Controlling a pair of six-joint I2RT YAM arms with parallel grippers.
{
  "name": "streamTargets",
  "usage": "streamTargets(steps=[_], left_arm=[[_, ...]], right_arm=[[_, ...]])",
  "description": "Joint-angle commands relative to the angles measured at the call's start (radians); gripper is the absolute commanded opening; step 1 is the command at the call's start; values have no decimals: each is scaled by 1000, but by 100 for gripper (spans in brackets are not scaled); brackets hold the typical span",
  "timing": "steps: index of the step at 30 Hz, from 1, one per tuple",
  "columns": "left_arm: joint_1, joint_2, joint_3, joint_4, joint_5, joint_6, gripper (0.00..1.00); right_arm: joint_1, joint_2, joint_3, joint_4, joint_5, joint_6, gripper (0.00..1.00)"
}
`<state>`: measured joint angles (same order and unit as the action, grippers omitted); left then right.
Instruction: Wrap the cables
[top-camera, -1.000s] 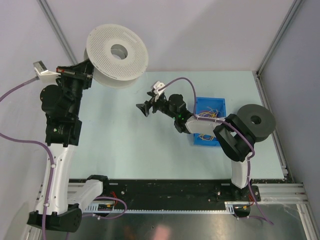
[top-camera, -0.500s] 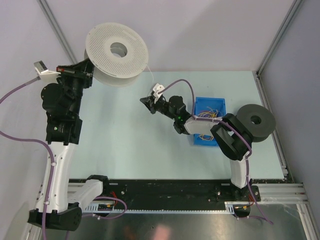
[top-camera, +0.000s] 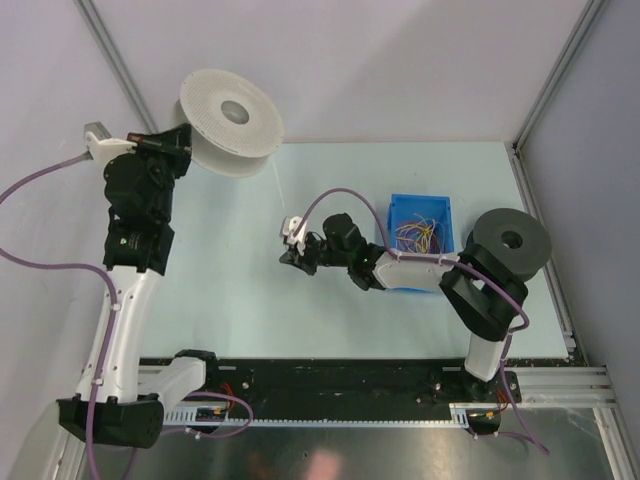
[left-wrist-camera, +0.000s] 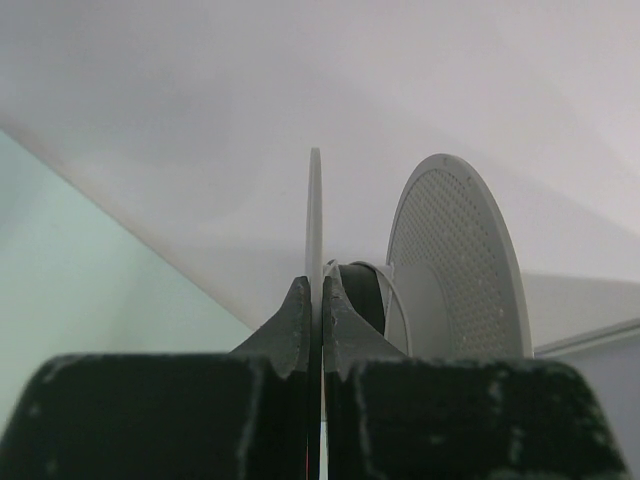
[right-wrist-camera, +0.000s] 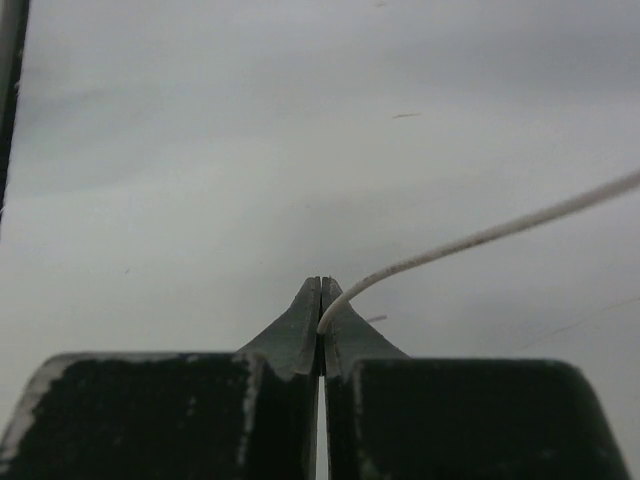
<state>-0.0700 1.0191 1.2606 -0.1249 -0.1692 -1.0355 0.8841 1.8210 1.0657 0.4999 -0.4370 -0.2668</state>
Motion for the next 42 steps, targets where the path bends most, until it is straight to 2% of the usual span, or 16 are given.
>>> streamTargets(steps=[1, 8, 14, 26, 37, 42], left_arm=[[-24, 15, -6, 80, -130, 117, 0], [-144, 78, -12, 79, -314, 414, 0], [-255, 163, -62, 79, -369, 641, 0], [-310, 256, -183, 96, -166, 786, 0], [-378, 183, -352, 221, 70, 940, 0], [-382, 127, -419, 256, 246, 1025, 0]], right_arm=[[29, -85, -11, -199, -12, -179, 0], [145, -196, -10, -408, 167, -409, 0], [215, -298, -10, -491, 264, -576, 0], [210, -453, -2, -494, 263, -781, 0], [112, -423, 97, -412, 231, -843, 0], [42, -391, 147, -402, 198, -823, 0]])
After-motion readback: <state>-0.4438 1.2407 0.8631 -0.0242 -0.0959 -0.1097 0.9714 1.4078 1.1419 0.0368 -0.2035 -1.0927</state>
